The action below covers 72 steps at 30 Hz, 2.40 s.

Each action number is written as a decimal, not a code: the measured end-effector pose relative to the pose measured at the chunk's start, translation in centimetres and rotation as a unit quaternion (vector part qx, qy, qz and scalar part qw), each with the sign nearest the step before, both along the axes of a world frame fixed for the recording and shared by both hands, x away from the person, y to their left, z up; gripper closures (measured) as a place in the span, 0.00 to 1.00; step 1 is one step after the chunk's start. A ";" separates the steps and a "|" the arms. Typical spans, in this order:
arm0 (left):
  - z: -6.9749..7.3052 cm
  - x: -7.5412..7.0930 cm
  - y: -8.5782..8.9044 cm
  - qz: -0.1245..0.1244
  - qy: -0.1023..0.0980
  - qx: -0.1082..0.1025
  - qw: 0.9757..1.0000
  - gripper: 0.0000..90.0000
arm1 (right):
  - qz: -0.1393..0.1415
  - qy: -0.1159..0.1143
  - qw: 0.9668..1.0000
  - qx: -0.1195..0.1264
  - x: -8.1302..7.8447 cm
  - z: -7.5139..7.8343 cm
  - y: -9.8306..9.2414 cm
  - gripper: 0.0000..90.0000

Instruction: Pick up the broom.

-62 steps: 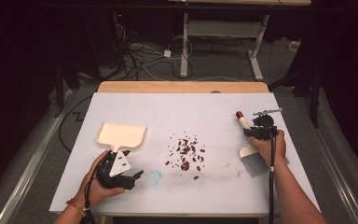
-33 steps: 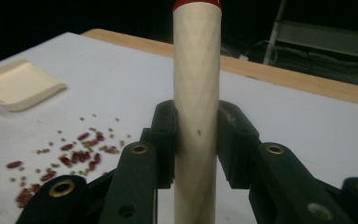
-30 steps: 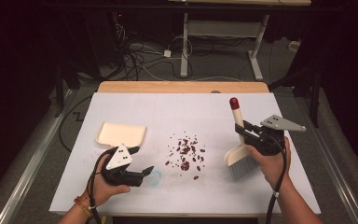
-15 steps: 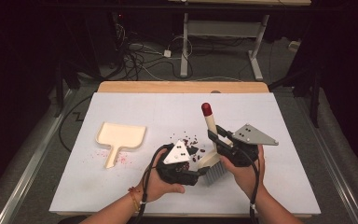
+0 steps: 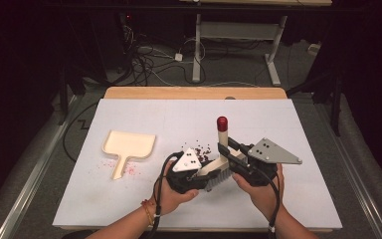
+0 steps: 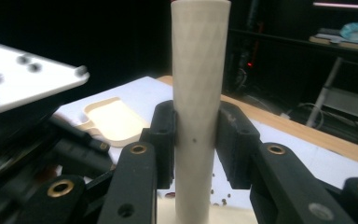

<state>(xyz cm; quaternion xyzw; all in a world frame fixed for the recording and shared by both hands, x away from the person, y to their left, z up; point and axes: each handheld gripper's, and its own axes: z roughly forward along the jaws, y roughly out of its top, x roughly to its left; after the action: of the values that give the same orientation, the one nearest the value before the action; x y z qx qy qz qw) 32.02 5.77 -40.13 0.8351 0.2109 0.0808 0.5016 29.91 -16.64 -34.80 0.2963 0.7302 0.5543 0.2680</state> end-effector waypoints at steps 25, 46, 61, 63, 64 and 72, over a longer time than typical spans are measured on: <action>-0.3 -1.7 2.1 -0.175 -0.029 0.075 0.981 0.72 | 0.343 0.083 0.912 -0.208 1.6 -5.6 -0.5 0.69; -2.7 -1.8 14.3 0.137 -0.095 0.125 0.978 0.22 | 0.165 0.072 0.972 -0.151 3.6 -3.5 -4.4 0.75; -4.7 -3.5 17.0 0.188 -0.089 0.142 0.968 0.21 | 0.085 0.064 0.984 -0.146 6.4 -3.4 -6.0 0.75; -4.8 -3.6 17.1 0.191 -0.088 0.141 0.967 0.21 | 0.075 0.063 0.984 -0.150 7.0 -3.6 -6.0 0.75; -4.8 -3.5 17.2 0.191 -0.095 0.144 0.966 0.21 | 0.075 0.063 0.984 -0.150 7.0 -3.6 -6.0 0.75; -5.0 -4.0 17.3 0.195 -0.089 0.153 0.965 0.21 | 0.042 0.062 0.985 -0.155 10.2 -4.6 -5.4 0.75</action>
<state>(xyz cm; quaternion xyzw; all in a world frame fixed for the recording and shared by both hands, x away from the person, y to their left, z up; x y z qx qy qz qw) 27.98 23.06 -45.13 0.8341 0.3091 0.2821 0.3595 40.07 -22.03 -39.36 0.2537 0.8343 0.4259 0.2413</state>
